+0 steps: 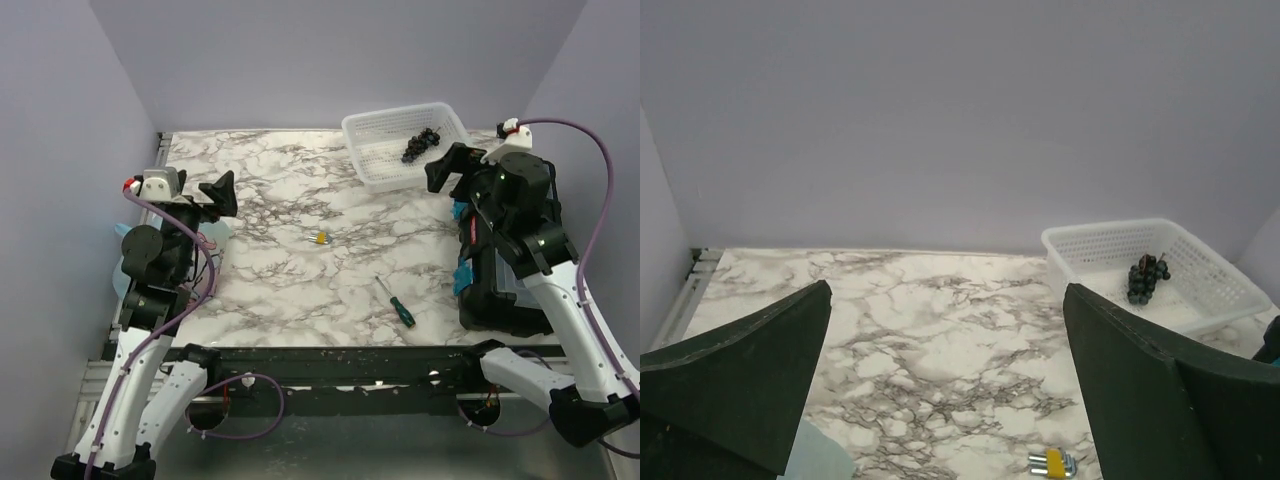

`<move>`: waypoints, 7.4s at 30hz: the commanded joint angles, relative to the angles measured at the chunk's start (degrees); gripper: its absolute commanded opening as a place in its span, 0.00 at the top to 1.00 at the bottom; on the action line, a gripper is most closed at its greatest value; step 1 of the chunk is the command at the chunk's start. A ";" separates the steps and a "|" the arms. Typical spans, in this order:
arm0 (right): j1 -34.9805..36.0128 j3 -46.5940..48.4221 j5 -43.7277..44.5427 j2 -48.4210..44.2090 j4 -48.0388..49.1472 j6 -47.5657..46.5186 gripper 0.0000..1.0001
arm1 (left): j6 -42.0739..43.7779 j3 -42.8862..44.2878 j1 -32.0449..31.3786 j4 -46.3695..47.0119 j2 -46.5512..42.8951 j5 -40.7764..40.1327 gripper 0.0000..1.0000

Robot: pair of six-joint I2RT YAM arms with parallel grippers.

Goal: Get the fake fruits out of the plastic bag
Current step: Move the plastic bag to the center of the board, then untie the plastic bag at the center of the board.

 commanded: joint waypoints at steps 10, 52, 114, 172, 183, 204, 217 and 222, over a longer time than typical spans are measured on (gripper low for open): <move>-0.22 -0.34 -3.02 4.05 -2.30 3.72 0.00 | -8.03 4.33 0.09 -8.72 8.50 -13.51 0.01; 13.48 0.89 -21.72 22.72 13.60 7.80 0.00 | -46.52 12.48 24.70 -38.18 33.47 -26.44 0.03; 45.71 10.56 -9.43 58.03 32.26 15.30 0.99 | -28.67 4.26 16.88 -24.45 11.35 -1.95 0.02; 39.16 18.99 -19.64 61.52 32.27 39.36 0.37 | -20.44 -12.75 12.25 -36.64 1.83 -1.28 0.62; 40.17 28.62 -17.33 70.06 26.71 42.67 0.40 | -19.81 -12.00 12.31 -36.79 3.93 2.03 0.56; 40.15 23.20 -19.93 64.72 31.32 45.96 0.99 | -19.33 -11.42 12.35 -37.17 5.64 3.34 0.50; 40.04 22.00 -19.56 63.69 32.58 46.25 0.99 | -18.90 -11.03 12.33 -37.87 2.92 2.86 0.79; 39.40 19.77 -17.31 62.33 32.76 45.60 0.99 | -19.94 -11.00 12.31 -38.43 1.25 0.42 0.89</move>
